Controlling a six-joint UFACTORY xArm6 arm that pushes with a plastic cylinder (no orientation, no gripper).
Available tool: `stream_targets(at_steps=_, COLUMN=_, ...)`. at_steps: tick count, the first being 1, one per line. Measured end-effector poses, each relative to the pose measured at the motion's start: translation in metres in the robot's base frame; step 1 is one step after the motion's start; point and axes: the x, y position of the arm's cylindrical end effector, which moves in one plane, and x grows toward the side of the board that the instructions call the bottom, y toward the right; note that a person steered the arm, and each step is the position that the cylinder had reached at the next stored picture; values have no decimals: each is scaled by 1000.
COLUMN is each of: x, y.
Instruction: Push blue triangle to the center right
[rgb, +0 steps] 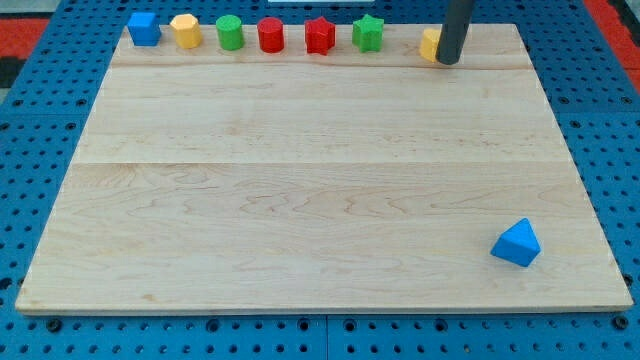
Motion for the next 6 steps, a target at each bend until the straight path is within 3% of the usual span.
stream_targets(at_steps=3, x=-20, y=-11)
stream_targets(at_steps=4, x=31, y=-9)
stream_targets(at_steps=6, x=179, y=-26)
